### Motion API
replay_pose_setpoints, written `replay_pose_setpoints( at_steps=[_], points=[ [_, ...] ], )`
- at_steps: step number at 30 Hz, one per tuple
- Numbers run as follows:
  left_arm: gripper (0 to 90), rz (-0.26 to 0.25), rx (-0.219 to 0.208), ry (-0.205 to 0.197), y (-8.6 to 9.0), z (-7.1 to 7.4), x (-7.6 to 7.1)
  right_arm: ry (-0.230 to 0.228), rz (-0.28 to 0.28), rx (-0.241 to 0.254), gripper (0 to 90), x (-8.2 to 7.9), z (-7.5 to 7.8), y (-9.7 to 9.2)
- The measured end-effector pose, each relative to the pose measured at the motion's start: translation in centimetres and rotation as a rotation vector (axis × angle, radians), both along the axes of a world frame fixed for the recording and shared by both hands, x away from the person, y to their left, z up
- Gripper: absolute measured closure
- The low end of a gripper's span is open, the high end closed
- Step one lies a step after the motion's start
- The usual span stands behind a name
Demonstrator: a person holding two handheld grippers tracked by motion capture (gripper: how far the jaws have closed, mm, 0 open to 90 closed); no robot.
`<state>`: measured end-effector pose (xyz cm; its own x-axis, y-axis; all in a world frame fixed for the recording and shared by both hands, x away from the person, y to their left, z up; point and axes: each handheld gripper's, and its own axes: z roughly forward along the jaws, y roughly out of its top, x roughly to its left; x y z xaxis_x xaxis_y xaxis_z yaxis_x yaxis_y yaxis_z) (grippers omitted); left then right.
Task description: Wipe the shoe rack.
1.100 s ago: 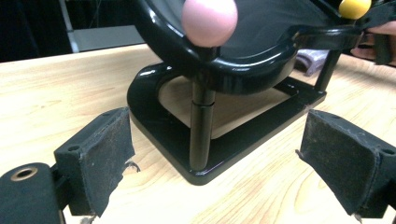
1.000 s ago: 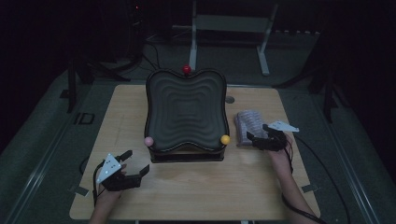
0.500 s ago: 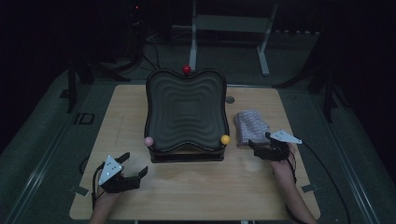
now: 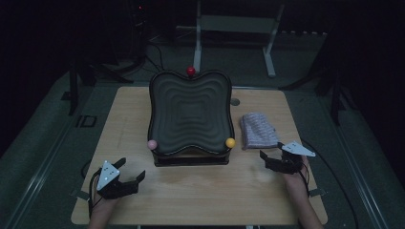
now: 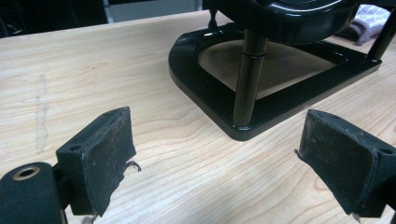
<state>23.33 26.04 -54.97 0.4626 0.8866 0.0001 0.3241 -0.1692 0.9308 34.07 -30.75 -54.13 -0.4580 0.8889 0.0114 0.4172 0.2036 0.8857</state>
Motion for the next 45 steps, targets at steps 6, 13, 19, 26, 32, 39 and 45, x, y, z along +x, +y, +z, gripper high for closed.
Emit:
replay_pose_setpoints(
  at_steps=[6, 13, 19, 26, 32, 39, 45],
  points=[
    [10.1, 0.047, -0.018, -0.021, 1.1, 0.3, -0.8, -0.006, -0.039, -0.004, 13.2, -0.9, 0.0, -0.8],
    [10.1, 0.091, -0.036, -0.021, 2.2, 0.4, -1.5, -0.002, -0.098, -0.016, 13.2, -1.6, 0.1, -2.0],
    [10.4, 0.112, -0.078, -0.025, 2.9, 0.5, -1.8, -0.002, -0.151, -0.022, 13.2, -2.1, -0.1, -2.9],
    [10.3, 0.132, -0.042, -0.020, 3.2, 0.3, -2.1, 0.015, -0.192, -0.056, 13.3, -2.4, -0.6, -3.7],
    [10.4, 0.166, -0.051, -0.016, 3.7, 0.2, -2.4, 0.023, -0.222, -0.054, 13.3, -2.8, -0.5, -4.3],
    [10.4, 0.195, -0.042, -0.007, 3.8, 0.1, -2.7, 0.038, -0.276, -0.050, 13.3, -3.5, -0.5, -4.7],
    [10.3, 0.230, -0.022, -0.015, 3.8, 0.0, -2.8, 0.029, -0.270, -0.067, 13.3, -3.4, -0.6, -4.1]
  ],
)
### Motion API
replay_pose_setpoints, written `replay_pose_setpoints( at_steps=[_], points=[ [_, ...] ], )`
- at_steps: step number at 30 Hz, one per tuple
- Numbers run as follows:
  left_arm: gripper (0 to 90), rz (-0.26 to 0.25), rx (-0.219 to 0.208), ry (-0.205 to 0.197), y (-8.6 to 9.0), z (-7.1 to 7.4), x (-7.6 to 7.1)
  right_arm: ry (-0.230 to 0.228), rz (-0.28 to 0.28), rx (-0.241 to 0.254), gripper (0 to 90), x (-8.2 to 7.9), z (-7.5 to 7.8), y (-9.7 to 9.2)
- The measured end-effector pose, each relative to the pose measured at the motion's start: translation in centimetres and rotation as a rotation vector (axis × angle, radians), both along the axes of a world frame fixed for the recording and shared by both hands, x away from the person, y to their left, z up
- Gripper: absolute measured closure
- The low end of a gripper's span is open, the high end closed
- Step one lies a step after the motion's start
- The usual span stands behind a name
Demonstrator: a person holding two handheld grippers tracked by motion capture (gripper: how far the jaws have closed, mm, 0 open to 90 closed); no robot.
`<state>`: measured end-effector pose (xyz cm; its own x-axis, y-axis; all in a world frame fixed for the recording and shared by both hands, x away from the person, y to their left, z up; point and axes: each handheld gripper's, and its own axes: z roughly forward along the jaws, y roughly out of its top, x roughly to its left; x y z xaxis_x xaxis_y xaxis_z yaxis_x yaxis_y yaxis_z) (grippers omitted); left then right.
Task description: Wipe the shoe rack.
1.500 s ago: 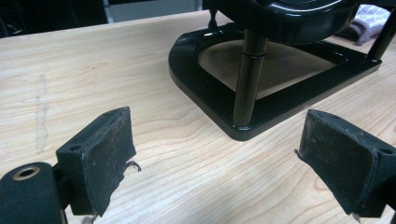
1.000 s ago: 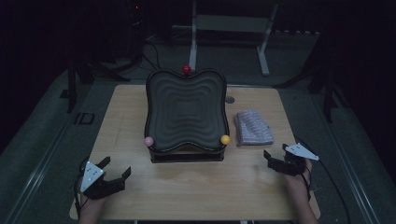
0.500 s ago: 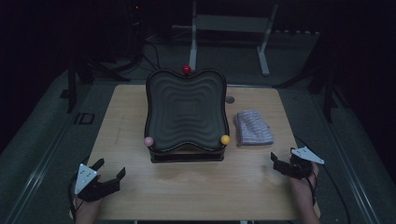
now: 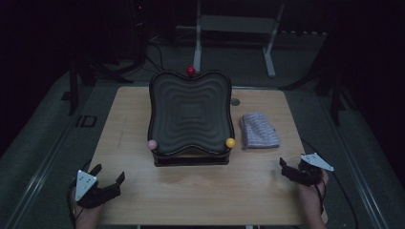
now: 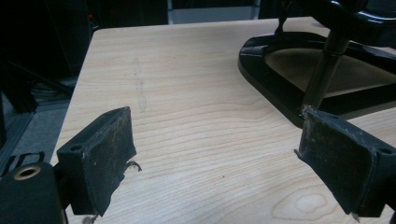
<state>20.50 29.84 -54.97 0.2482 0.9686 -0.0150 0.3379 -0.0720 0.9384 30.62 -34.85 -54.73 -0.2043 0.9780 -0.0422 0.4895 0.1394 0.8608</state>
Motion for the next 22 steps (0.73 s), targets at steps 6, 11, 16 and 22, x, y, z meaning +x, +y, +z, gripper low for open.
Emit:
replay_pose_setpoints(
  at_steps=[6, 11, 16, 22],
  points=[
    [10.4, 0.035, 0.042, 0.015, -0.30, -0.26, 0.10, -0.003, 0.008, -0.010, 13.3, 0.32, -0.24, 0.18],
    [10.4, 0.025, 0.064, 0.010, -0.48, -0.32, 0.12, -0.009, -0.008, -0.006, 13.3, 0.40, -0.26, -0.10],
    [10.3, 0.023, 0.068, 0.002, -0.55, -0.30, 0.09, -0.007, -0.011, -0.015, 13.3, 0.45, -0.27, -0.04],
    [10.3, 0.029, 0.052, -0.001, -0.41, -0.29, 0.04, -0.006, -0.008, -0.025, 13.3, 0.50, -0.31, -0.03]
  ],
)
